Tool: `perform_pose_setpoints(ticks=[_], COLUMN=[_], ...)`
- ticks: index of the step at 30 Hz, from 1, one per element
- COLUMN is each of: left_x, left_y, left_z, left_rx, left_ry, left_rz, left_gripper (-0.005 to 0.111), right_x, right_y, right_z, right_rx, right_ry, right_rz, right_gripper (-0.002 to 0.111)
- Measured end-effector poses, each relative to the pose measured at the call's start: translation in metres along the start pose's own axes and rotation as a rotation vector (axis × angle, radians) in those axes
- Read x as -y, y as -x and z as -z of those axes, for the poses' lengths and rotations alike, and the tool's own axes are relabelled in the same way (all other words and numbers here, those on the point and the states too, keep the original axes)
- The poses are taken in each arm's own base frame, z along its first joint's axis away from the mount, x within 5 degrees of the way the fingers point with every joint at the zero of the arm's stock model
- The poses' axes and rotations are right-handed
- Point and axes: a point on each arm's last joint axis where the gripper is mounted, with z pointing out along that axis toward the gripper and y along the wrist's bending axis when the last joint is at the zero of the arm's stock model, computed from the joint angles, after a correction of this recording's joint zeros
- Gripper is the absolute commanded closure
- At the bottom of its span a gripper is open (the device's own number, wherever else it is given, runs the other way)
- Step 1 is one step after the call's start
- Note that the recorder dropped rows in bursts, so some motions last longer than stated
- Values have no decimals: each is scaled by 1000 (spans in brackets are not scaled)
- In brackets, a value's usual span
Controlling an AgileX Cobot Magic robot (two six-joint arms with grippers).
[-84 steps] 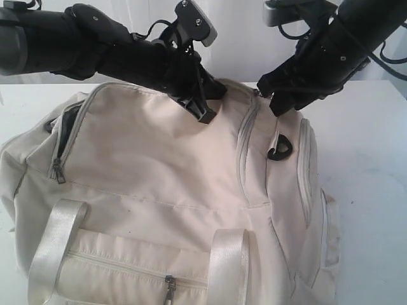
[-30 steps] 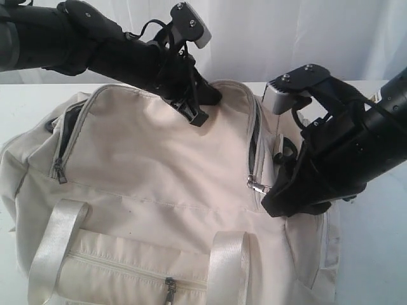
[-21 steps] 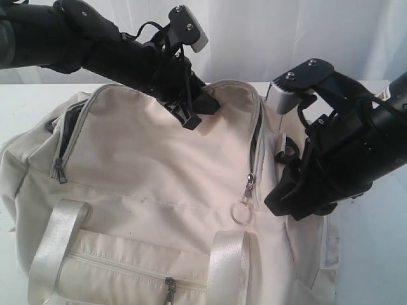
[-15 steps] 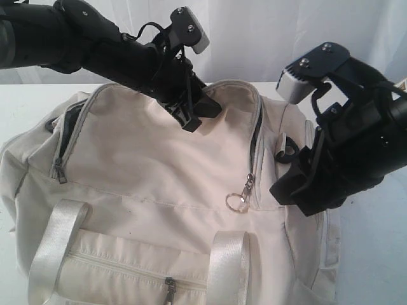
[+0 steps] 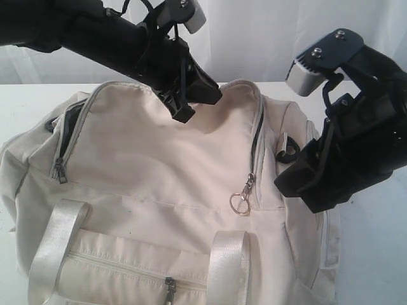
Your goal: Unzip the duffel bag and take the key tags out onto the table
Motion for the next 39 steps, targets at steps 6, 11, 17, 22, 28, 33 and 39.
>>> perform_pose_setpoints(ticks=[6,11,17,22,28,33,39], left_x=[1,3,15,32,58,68,100], left_y=[-1,-2,-2,6,17,22,13], left_z=[0,0,14,39,71,86,81], left_rx=[-13,-25,-110,-167,-221,-226,-289], left_ry=[-10,-28,-110,-203,-340,-343,-415], left_rz=[-11,46,77,92,154,276,391], left_gripper=[107,107,107,107,107,107,107], right_x=[0,0,0,0,3,15,21], right_y=[0,0,0,0,-2,-8,-11], right_z=[0,0,0,0,0,2,4], right_rx=[0,0,1,2,-22,-83,-102], right_ry=[0,0,-1,-1,-37,-166,-246], right_rz=[0,0,0,0,-7,-94,-149], right_gripper=[62,62,63,63,66,69,69])
